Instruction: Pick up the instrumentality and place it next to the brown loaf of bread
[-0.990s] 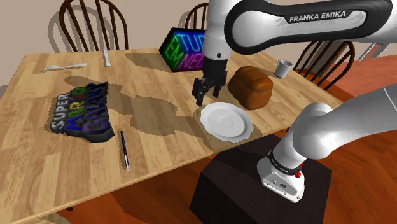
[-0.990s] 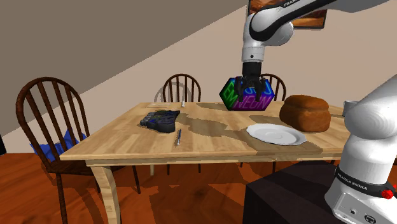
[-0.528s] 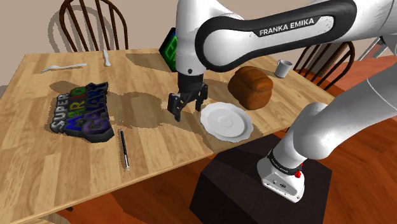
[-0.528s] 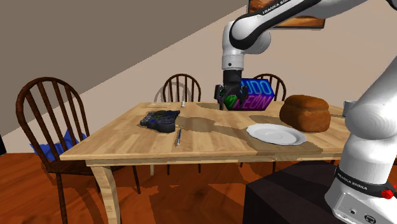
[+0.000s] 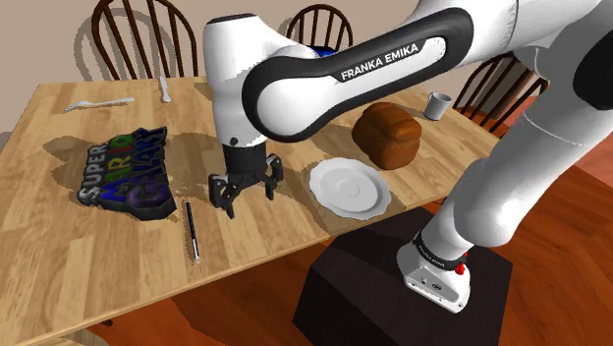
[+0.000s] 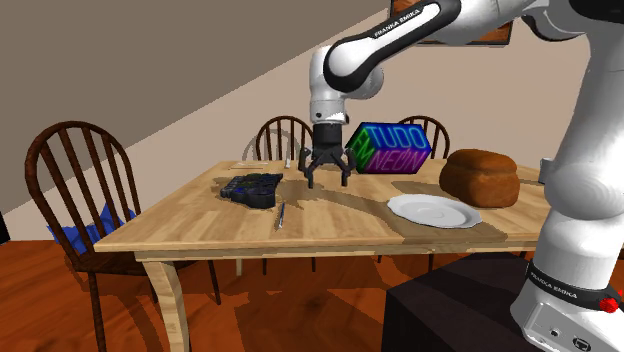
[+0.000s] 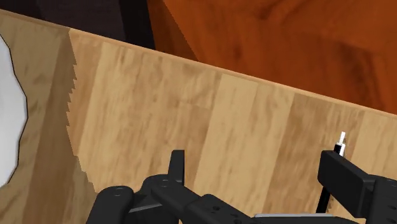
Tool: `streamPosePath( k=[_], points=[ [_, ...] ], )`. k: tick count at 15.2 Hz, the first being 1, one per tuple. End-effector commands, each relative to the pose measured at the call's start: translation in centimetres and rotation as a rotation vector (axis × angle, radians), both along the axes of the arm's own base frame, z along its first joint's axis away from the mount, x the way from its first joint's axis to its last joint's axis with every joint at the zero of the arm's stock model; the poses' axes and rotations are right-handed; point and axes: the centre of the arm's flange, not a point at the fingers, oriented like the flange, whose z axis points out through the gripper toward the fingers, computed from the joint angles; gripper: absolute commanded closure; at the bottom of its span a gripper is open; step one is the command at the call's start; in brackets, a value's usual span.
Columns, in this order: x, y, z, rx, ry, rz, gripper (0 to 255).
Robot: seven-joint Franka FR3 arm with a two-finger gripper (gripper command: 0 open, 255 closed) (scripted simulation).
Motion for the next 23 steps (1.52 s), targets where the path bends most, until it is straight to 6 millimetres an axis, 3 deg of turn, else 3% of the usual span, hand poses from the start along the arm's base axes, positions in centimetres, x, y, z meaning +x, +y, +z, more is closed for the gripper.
streamPosePath(
  k=[1, 9, 10, 17, 23],
  points=[
    [0.7, 2.4, -1.2, -0.003, 0.014, -0.02, 0],
    [4.0, 11.9, -5.1, -0.013, 0.063, -0.087, 0],
    [4.2, 12.4, -5.3, -0.013, 0.066, -0.09, 0],
    [3.3, 12.6, -9.2, -0.013, 0.066, -0.09, 0],
    [3.3, 12.6, -9.2, -0.013, 0.066, -0.09, 0]
  ],
)
